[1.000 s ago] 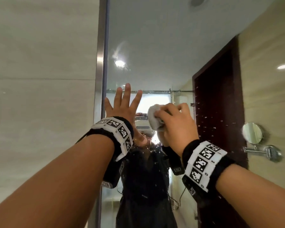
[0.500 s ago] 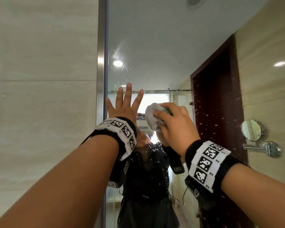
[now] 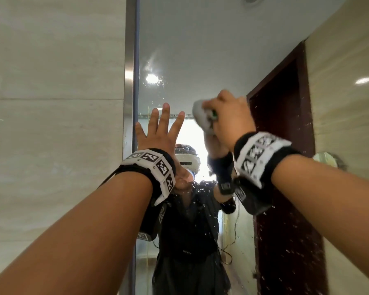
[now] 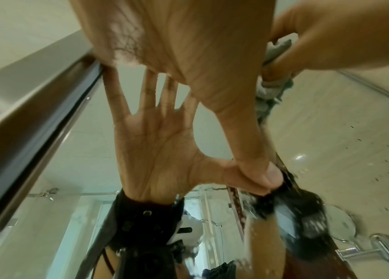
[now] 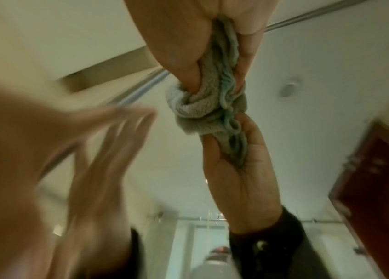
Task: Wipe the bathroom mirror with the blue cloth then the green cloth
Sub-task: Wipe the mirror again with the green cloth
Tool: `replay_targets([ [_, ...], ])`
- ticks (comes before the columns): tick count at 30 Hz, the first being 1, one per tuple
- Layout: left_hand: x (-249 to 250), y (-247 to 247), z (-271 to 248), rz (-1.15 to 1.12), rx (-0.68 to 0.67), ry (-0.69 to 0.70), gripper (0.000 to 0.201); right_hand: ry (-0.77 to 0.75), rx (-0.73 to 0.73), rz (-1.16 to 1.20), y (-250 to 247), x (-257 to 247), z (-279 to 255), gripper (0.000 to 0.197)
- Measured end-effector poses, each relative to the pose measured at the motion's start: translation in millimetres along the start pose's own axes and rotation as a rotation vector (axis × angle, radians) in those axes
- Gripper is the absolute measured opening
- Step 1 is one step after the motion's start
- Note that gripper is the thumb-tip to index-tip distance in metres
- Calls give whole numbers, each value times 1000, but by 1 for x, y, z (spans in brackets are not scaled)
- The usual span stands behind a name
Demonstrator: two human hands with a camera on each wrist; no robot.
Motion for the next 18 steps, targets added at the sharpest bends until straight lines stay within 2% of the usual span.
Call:
replay_targets([
  [2, 0, -1, 0, -5, 4, 7, 151, 71, 27, 1, -7, 10, 18, 40],
  [4, 1, -1, 0, 4, 5, 7, 151, 53, 11, -22, -2, 7, 9, 39],
  [8, 0, 0, 1, 12, -4, -1, 152, -89, -48, -2, 11, -2, -39, 42],
  [11, 2, -1, -1, 8, -24, -9, 153, -177, -117, -74, 14, 1, -37, 42],
  [13, 3, -2, -1, 25, -37, -23, 154, -135, -59, -85, 5, 14, -14, 41],
  [16, 3, -1, 0, 33, -43, -38, 152, 16, 60, 7, -14, 40, 22, 39],
  [18, 3, -1, 1, 35, -39, -35, 152, 47, 81, -17, -13, 43, 25, 39],
])
Point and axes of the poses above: each hand's wrist, its own z-axis towards the middle knuckle, its own y-axis out of the palm, x = y × z, the point moved 8 cm from there along z, towards the middle knuckle, and after that the axes turned 3 degrees about x, right-handed, at the moved point
